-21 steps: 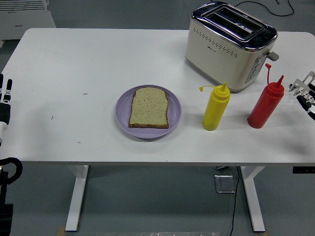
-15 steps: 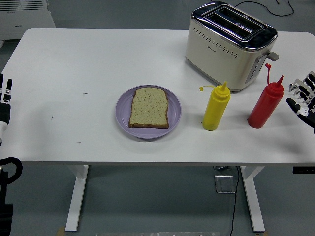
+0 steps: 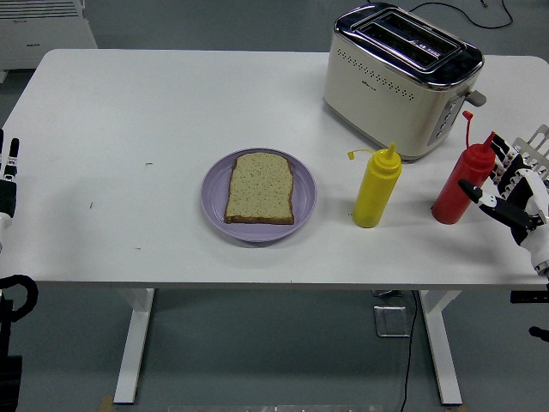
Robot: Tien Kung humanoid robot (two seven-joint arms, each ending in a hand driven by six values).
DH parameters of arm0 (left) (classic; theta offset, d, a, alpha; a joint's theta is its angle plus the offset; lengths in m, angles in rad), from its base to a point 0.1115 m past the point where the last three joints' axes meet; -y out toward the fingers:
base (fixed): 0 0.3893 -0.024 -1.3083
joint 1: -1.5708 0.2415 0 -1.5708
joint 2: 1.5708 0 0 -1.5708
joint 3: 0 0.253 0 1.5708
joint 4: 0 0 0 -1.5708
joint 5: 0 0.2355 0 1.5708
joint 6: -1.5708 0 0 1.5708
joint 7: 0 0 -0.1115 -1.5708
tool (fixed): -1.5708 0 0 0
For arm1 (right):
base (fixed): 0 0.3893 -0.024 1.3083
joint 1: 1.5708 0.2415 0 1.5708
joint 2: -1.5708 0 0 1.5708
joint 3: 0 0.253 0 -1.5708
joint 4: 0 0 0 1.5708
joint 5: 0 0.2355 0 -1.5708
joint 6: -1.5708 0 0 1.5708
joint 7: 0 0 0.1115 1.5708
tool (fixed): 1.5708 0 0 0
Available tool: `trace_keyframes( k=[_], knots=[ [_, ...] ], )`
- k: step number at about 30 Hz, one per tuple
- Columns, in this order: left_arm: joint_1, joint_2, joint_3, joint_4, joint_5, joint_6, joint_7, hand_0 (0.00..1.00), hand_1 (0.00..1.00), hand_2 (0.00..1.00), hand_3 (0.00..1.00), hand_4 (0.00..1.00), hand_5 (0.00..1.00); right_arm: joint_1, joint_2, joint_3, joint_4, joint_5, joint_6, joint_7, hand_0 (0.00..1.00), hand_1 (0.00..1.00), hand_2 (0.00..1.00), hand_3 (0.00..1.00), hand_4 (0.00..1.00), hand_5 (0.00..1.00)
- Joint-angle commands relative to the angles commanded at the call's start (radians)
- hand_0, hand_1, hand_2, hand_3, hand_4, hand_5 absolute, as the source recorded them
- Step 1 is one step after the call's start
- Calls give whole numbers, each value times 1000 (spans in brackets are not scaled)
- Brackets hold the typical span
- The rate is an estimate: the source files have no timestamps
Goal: Pick up the cup,pour liquid into bread,place the cup on the desk
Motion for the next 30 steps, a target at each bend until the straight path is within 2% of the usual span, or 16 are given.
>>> trace_keyframes(
  k=[9,10,15,16,21,22,27,28,30],
  knots=[
    [1,0,0,-1,2,-1,0,787,750,743,683,568,998,26,30,-40,-37,31,-25,-35,998,937,974,998,936,266],
    [1,0,-1,-1,2,-1,0,787,750,743,683,567,998,28,33,-43,-39,35,-28,-35,975,890,902,998,936,270],
    [3,0,1,0,2,-1,0,787,750,743,683,567,998,52,51,-68,-51,62,-50,-41,975,890,902,998,936,270],
    [4,0,2,0,2,-1,0,787,750,744,683,567,998,56,55,-73,-53,67,-59,-41,938,821,764,947,939,274],
    [6,0,3,1,2,0,0,787,750,744,683,567,998,75,66,-94,-66,86,-116,-48,938,821,764,947,939,274],
    [6,0,4,1,2,0,0,787,749,743,683,567,998,78,68,-97,-69,89,-129,-53,838,627,562,789,939,275],
    [7,0,5,1,3,1,0,787,749,743,683,567,998,81,69,-100,-70,105,-190,-76,838,627,562,789,939,275],
    [8,0,5,1,3,1,0,787,749,743,683,567,998,82,70,-100,-70,108,-199,-79,587,386,378,542,938,284],
    [9,0,6,1,3,1,0,787,749,743,683,567,998,82,70,-101,-69,114,-210,-84,587,386,378,542,938,284]
  ],
)
